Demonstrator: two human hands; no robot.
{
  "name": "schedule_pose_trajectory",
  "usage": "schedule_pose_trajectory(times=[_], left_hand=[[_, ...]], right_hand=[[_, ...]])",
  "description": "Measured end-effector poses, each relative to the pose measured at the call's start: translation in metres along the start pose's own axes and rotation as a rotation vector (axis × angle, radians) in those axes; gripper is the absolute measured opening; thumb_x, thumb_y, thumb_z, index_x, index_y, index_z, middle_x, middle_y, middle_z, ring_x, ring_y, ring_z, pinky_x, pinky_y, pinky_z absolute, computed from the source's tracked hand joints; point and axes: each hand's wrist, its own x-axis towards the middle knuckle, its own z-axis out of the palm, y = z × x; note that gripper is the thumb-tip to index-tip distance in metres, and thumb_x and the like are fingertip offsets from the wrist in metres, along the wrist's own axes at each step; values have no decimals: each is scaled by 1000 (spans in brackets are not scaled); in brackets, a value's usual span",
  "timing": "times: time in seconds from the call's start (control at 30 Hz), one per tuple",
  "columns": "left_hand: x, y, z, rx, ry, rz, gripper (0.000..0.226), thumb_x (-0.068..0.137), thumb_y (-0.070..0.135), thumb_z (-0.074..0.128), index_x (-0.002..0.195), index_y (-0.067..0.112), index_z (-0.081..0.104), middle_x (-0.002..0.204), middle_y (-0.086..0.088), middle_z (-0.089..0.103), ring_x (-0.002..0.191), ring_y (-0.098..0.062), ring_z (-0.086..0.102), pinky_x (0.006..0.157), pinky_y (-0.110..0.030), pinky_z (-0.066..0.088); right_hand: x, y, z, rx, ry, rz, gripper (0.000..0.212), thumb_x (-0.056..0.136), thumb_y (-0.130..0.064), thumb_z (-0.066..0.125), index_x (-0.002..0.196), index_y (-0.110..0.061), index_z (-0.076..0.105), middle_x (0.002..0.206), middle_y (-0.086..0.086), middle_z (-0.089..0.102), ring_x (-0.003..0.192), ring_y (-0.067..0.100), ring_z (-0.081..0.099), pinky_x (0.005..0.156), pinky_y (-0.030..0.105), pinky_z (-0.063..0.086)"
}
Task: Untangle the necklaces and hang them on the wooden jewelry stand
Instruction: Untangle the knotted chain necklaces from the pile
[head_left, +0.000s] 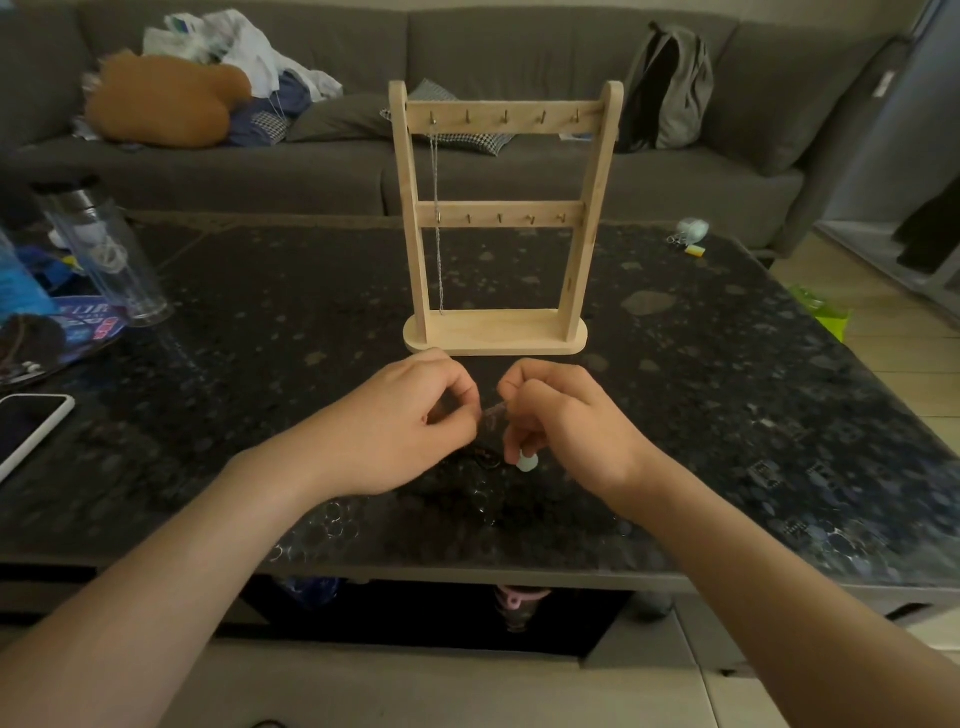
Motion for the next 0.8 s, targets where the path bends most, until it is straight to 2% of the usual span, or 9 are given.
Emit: schedule_pose_trajectory(times=[0.13, 0.23, 0.3, 0.4, 0.47, 0.53, 0.73, 0.8], left_hand=[[2, -2, 3, -27, 23, -52, 14, 104, 31, 60, 93, 28, 68, 100, 10, 65, 83, -8, 70, 73, -27, 53], [3, -1, 6, -139, 64, -60, 17, 108, 33, 58, 97, 29, 71, 87, 5, 75, 71, -8, 76, 64, -21, 50], [3, 1, 6, -235, 98, -25, 19, 109, 37, 58, 103, 32, 75, 96, 7, 76, 70, -11, 77, 61, -19, 52], [2, 2, 6, -324, 120, 20, 18, 105, 38, 63, 106, 34, 81, 98, 7, 80, 78, -13, 78, 70, -35, 62], [2, 2, 6, -341, 146, 40, 15, 102, 35, 68, 103, 32, 83, 94, 8, 81, 87, -11, 77, 83, -39, 63], [2, 2, 5, -357, 161, 40, 12, 101, 31, 72, 101, 31, 84, 94, 9, 81, 93, -12, 76, 93, -42, 61], [2, 2, 6, -423, 126, 2, 10, 101, 30, 74, 99, 30, 84, 97, 7, 81, 97, -13, 75, 100, -45, 59], [1, 2, 6, -453, 113, -4, 10, 102, 28, 73, 100, 28, 83, 98, 6, 81, 98, -13, 75, 102, -45, 59]], right_hand=[[-1, -1, 0, 175, 22, 35, 28, 101, -4, 41, 79, -18, 53, 63, -6, 48, 68, 24, 62, 79, 45, 45], [-1, -3, -1, 200, 12, 31, 28, 101, -3, 44, 80, -17, 55, 65, -5, 52, 68, 22, 61, 81, 47, 44], [-1, -3, -1, 195, 6, 23, 31, 102, -4, 46, 79, -19, 58, 65, -8, 56, 68, 20, 60, 81, 46, 44], [0, -2, 0, 182, 5, 4, 26, 100, -15, 53, 77, -23, 64, 68, -9, 60, 69, 19, 60, 79, 45, 45], [0, -1, 0, 173, 10, 1, 15, 91, -24, 56, 79, -21, 65, 70, -8, 60, 70, 19, 60, 78, 43, 46], [0, -1, 0, 171, 17, 5, 14, 86, -27, 56, 80, -18, 66, 69, -7, 60, 70, 20, 60, 78, 43, 47], [-1, -3, -1, 155, 11, -18, 18, 87, -28, 58, 80, -17, 69, 69, -3, 62, 72, 21, 61, 78, 43, 49], [-2, -3, -1, 149, 17, -34, 19, 94, -25, 59, 82, -16, 70, 70, 0, 63, 73, 23, 61, 77, 42, 49]])
